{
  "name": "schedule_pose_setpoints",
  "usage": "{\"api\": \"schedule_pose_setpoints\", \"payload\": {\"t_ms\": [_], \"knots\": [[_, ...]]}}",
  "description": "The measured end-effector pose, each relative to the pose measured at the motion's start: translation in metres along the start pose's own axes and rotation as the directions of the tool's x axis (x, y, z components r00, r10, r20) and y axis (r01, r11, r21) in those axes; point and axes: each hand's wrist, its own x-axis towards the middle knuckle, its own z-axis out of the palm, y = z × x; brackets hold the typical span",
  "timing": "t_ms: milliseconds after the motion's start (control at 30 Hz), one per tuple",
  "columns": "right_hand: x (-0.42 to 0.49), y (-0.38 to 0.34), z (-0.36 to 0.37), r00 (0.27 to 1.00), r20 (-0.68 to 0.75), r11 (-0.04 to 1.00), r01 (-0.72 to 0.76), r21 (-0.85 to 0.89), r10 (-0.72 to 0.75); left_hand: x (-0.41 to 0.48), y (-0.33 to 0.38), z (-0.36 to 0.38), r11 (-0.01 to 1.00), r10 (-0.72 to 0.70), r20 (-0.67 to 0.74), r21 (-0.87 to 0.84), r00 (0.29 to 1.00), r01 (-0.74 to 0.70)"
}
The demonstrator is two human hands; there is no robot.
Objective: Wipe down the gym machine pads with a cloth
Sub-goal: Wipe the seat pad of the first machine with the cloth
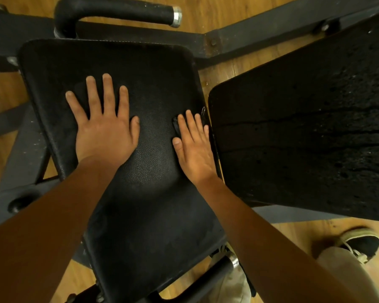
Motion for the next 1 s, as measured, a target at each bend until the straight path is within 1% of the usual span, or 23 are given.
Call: {"api": "schedule_pose_setpoints", "payload": {"t_ms": [133,300,400,533,700,900,1000], "knots": [[-0.031,0.008,0.007,0.999,0.036,0.999,0.022,-0.024,-0.021,-0.001,0.0,0.0,1.0,0.004,0.002,-0.003,1.0,-0.004],[0.003,0.001,0.003,1.0,-0.011,1.0,-0.021,0.009,0.021,-0.001,0.0,0.001,1.0,0.01,-0.013,-0.014,1.0,-0.01],[0.015,0.0,0.002,0.999,-0.014,0.999,-0.033,0.037,0.034,0.0,0.0,0.002,1.0,0.005,-0.015,-0.007,1.0,-0.006],[-0.012,0.006,0.007,1.0,0.008,0.999,-0.017,0.041,0.016,-0.001,0.0,0.003,1.0,0.005,-0.014,-0.005,1.0,-0.005],[-0.069,0.028,0.017,0.998,0.043,0.998,-0.051,0.024,0.05,0.001,0.0,0.002,1.0,0.013,-0.021,-0.021,1.0,-0.014],[-0.057,0.027,0.017,0.999,0.007,0.999,-0.042,-0.004,0.042,-0.002,-0.001,0.004,1.0,0.016,-0.021,-0.016,1.0,-0.016],[-0.06,0.027,0.017,0.999,0.025,0.999,-0.048,0.027,0.047,-0.001,-0.001,0.004,0.999,0.023,-0.031,-0.029,0.999,-0.024]]}}
